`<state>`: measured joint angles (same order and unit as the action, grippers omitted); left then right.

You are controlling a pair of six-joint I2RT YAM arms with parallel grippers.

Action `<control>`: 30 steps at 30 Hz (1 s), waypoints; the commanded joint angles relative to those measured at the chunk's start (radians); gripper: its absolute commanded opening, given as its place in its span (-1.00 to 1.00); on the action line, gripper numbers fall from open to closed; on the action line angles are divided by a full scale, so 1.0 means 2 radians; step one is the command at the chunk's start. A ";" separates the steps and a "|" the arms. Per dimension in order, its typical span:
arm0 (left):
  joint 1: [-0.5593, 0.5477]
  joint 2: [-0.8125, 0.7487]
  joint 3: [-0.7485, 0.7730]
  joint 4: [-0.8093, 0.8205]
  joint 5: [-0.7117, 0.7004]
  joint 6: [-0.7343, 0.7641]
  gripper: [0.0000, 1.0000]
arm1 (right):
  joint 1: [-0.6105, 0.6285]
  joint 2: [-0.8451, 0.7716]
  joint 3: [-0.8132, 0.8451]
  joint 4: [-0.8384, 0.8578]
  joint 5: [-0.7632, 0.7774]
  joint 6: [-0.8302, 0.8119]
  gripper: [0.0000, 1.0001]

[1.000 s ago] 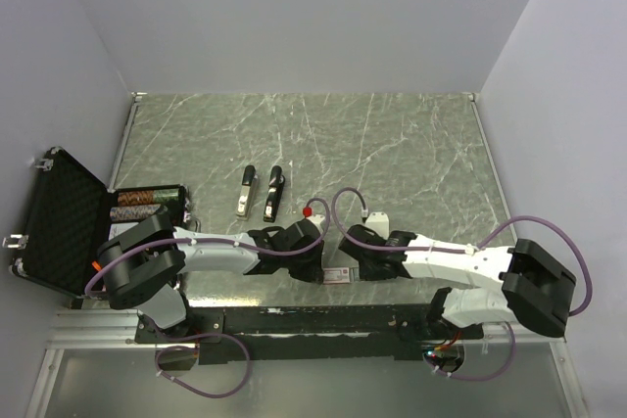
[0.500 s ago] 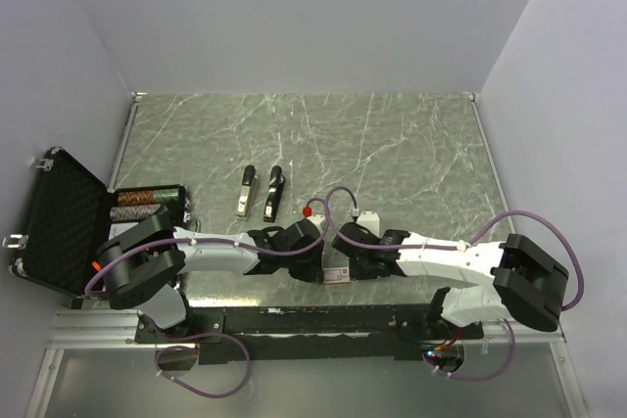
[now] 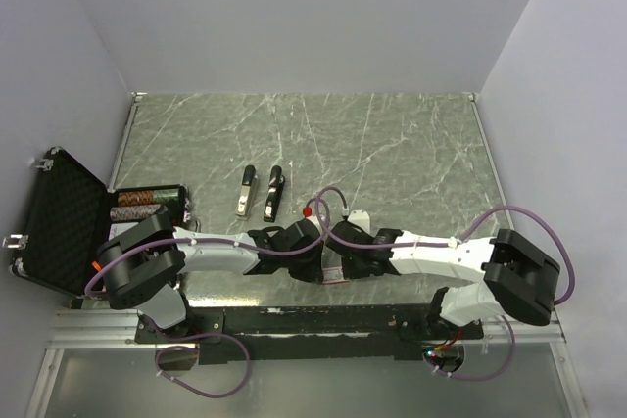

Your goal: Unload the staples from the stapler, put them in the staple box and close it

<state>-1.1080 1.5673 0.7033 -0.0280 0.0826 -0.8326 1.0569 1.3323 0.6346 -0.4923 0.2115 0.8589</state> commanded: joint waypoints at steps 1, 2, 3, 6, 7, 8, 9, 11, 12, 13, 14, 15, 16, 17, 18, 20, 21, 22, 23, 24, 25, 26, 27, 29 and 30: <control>-0.002 0.010 0.000 -0.024 -0.017 0.009 -0.99 | 0.012 0.010 0.022 0.030 -0.019 -0.003 -1.00; -0.002 0.012 0.001 -0.024 -0.016 0.009 -0.99 | 0.012 0.010 0.022 0.025 -0.014 -0.002 -1.00; -0.002 0.013 0.002 -0.024 -0.016 0.010 -0.99 | 0.012 0.006 0.022 0.020 -0.008 -0.002 -0.96; -0.002 0.016 0.004 -0.024 -0.015 0.011 -0.99 | 0.012 -0.006 0.022 0.002 0.009 -0.001 -0.76; -0.002 0.016 0.004 -0.024 -0.015 0.012 -0.99 | 0.012 -0.009 0.023 -0.008 0.014 -0.001 -0.71; -0.002 0.016 0.004 -0.025 -0.014 0.013 -0.99 | 0.012 -0.013 0.024 -0.013 0.019 0.001 -0.70; -0.002 0.016 0.005 -0.025 -0.015 0.014 -0.99 | 0.012 -0.016 0.026 -0.021 0.023 0.001 -0.69; -0.002 0.016 0.005 -0.026 -0.016 0.014 -0.99 | 0.012 -0.027 0.027 -0.033 0.031 0.005 -0.65; -0.002 0.015 0.004 -0.026 -0.016 0.013 -0.99 | 0.012 -0.033 0.026 -0.038 0.033 0.007 -0.64; -0.002 0.015 0.004 -0.025 -0.016 0.013 -0.99 | 0.012 -0.039 0.023 -0.040 0.035 0.008 -0.63; -0.002 0.014 0.003 -0.024 -0.016 0.011 -0.99 | 0.012 -0.044 0.022 -0.043 0.037 0.009 -0.63; -0.002 0.013 0.002 -0.024 -0.015 0.011 -0.99 | 0.012 -0.048 0.022 -0.048 0.039 0.012 -0.62; -0.002 0.014 0.001 -0.023 -0.014 0.011 -0.99 | 0.012 -0.053 0.020 -0.051 0.042 0.015 -0.60; -0.002 0.015 0.001 -0.022 -0.014 0.011 -0.99 | 0.012 -0.059 0.019 -0.054 0.043 0.015 -0.58; -0.002 0.016 0.000 -0.022 -0.014 0.011 -0.99 | 0.012 -0.062 0.019 -0.057 0.045 0.017 -0.57; -0.002 0.016 0.000 -0.021 -0.014 0.011 -0.99 | 0.012 -0.069 0.016 -0.061 0.048 0.018 -0.55; -0.002 0.016 0.001 -0.021 -0.014 0.011 -0.98 | 0.012 -0.070 0.016 -0.066 0.051 0.021 -0.54; -0.002 0.017 0.001 -0.021 -0.014 0.012 -0.99 | 0.012 -0.072 0.015 -0.071 0.054 0.022 -0.53; -0.002 0.016 0.001 -0.021 -0.014 0.012 -0.98 | 0.012 -0.072 0.013 -0.074 0.056 0.023 -0.53; -0.002 0.017 0.001 -0.020 -0.013 0.012 -0.99 | 0.011 -0.073 0.012 -0.075 0.059 0.024 -0.53; -0.002 0.016 0.001 -0.020 -0.014 0.012 -0.99 | 0.010 -0.073 0.009 -0.075 0.061 0.025 -0.53; -0.002 0.016 0.001 -0.020 -0.013 0.012 -0.99 | 0.008 -0.073 0.008 -0.075 0.061 0.025 -0.53; -0.003 0.016 0.001 -0.020 -0.014 0.012 -0.99 | 0.005 -0.073 0.006 -0.075 0.063 0.025 -0.56; -0.002 0.015 0.000 -0.020 -0.014 0.011 -0.99 | 0.001 -0.071 0.000 -0.069 0.061 0.022 -0.72; -0.002 0.015 0.000 -0.020 -0.015 0.011 -0.99 | -0.001 -0.069 -0.002 -0.063 0.059 0.019 -0.80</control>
<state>-1.1080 1.5703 0.7071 -0.0280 0.0830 -0.8288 1.0672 1.2087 0.6395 -0.6174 0.3038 0.8932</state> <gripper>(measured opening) 0.015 0.158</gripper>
